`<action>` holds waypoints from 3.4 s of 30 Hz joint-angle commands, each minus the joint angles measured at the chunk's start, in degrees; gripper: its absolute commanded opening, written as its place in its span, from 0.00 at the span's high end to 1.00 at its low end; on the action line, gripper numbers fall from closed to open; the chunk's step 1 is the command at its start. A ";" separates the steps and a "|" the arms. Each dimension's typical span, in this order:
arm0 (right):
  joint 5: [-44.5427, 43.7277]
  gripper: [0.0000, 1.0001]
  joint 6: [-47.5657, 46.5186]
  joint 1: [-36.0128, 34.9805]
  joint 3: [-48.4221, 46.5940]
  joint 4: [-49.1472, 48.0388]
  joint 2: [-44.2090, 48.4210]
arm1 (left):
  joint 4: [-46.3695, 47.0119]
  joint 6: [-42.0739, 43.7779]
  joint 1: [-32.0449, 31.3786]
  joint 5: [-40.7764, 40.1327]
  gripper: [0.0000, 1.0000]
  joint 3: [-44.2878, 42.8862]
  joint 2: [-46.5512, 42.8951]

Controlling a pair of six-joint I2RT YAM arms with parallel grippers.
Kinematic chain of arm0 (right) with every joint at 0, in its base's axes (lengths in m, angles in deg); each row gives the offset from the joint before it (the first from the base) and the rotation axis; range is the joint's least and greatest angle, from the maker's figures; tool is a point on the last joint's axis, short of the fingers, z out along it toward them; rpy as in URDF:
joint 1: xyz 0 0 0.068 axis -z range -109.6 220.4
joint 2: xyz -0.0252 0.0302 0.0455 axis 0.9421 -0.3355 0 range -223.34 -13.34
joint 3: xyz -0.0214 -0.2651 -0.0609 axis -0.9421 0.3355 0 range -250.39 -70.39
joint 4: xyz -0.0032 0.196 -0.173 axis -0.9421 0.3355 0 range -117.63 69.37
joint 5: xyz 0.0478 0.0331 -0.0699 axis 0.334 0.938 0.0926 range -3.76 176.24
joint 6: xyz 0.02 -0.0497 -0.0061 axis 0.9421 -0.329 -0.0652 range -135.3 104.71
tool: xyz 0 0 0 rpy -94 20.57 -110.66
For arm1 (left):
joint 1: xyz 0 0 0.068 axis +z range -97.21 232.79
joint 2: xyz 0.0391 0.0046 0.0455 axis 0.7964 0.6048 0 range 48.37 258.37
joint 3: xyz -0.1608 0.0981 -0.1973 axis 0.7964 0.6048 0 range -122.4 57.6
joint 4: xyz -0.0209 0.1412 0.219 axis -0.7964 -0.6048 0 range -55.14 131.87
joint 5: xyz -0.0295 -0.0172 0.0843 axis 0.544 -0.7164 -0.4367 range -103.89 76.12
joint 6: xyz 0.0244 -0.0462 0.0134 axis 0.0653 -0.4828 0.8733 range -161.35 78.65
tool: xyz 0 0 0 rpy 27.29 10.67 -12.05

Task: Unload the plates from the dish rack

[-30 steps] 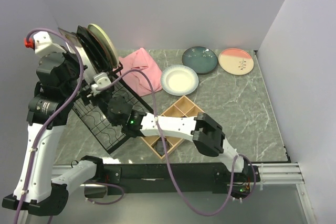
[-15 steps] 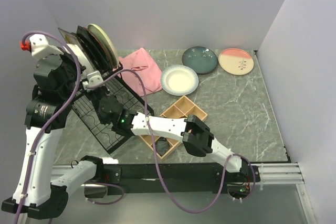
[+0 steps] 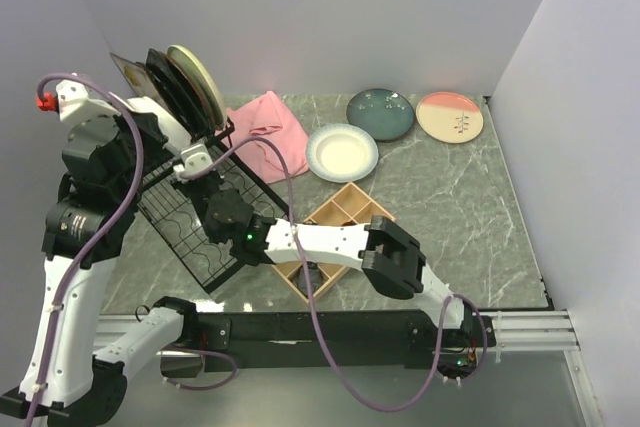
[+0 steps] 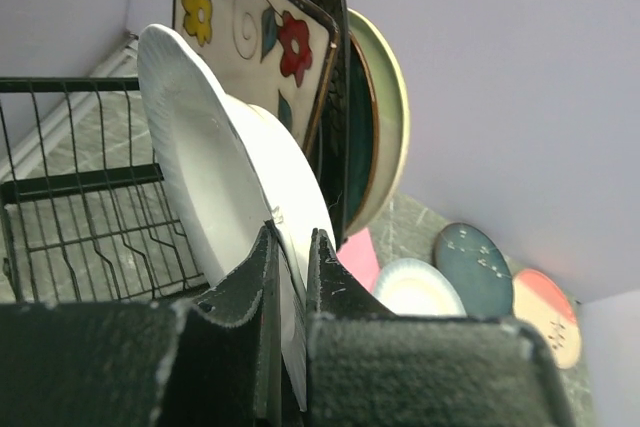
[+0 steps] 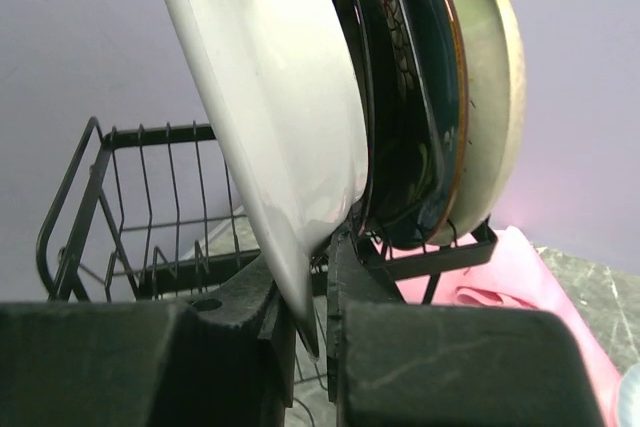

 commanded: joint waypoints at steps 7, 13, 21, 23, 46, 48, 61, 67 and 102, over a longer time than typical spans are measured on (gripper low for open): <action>4.21 1.00 3.58 -0.96 5.65 -8.96 11.55 | 11.67 4.73 0.58 4.79 0.97 -1.74 -5.62; 2.90 1.00 1.82 -1.83 9.69 -11.86 16.29 | 11.58 3.68 0.58 6.37 0.91 0.29 -7.82; 1.14 1.00 -2.92 -2.89 15.67 -18.45 21.04 | 12.90 1.57 0.58 10.50 0.91 2.40 -10.63; 0.53 1.00 -4.59 -3.24 16.55 -20.73 21.57 | 12.73 1.22 0.58 11.82 0.90 1.87 -10.98; -3.87 1.00 -13.82 -5.79 26.31 -30.15 30.98 | 15.44 -5.37 0.58 21.05 0.81 2.48 -12.65; -4.39 1.00 -15.31 -6.05 26.75 -30.93 31.42 | 17.11 -5.81 0.58 22.37 0.80 3.01 -13.01; -7.74 1.00 -25.25 -5.79 38.17 -38.32 39.76 | 25.02 -10.56 0.58 30.71 0.78 10.55 -11.42; -8.62 1.00 -25.08 -2.11 43.79 -37.45 43.02 | 32.67 -14.78 0.58 33.62 0.74 18.46 -9.67; -4.39 1.00 9.98 21.71 52.58 -7.49 49.25 | 36.48 -7.50 0.14 35.64 0.41 25.35 3.07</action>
